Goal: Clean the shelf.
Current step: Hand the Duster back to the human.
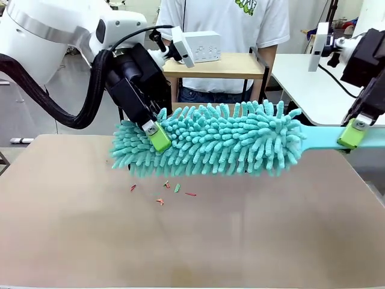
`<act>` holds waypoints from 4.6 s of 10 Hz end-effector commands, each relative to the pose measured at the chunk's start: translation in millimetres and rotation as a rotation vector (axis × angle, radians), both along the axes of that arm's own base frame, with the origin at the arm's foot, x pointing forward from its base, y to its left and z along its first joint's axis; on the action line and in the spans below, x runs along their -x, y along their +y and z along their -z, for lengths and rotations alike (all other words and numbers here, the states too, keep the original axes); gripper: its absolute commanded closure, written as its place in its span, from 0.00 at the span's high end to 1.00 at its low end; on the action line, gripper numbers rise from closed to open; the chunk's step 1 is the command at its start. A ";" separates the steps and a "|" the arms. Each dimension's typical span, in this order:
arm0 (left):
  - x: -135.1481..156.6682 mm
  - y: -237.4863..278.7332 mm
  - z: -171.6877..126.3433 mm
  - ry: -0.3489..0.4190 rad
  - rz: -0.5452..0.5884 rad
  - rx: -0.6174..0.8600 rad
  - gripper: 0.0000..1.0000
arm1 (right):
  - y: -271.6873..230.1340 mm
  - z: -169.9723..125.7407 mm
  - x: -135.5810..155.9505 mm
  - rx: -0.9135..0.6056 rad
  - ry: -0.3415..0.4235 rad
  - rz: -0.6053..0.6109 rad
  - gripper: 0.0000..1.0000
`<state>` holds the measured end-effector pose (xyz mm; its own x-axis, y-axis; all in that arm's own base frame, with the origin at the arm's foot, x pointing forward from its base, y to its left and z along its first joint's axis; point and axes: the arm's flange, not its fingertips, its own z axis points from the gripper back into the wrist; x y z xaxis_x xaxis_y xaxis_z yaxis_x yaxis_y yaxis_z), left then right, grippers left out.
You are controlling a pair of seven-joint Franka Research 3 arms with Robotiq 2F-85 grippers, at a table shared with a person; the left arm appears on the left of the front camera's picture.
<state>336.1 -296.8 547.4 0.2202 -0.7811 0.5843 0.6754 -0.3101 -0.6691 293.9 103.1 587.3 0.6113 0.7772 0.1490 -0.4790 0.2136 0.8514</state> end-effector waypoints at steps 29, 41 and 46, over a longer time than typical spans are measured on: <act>30.8 306.5 -51.7 0.157 -1.331 0.235 0.00 | -243.4 197.7 -33.5 -0.339 0.091 1.280 1.00; -21.9 377.6 41.7 0.370 -1.724 -0.068 0.00 | -243.4 197.7 -33.5 -0.339 0.091 1.280 1.00; -21.9 377.6 41.7 0.370 -1.724 -0.068 0.00 | -243.4 197.7 -33.5 -0.339 0.091 1.280 1.00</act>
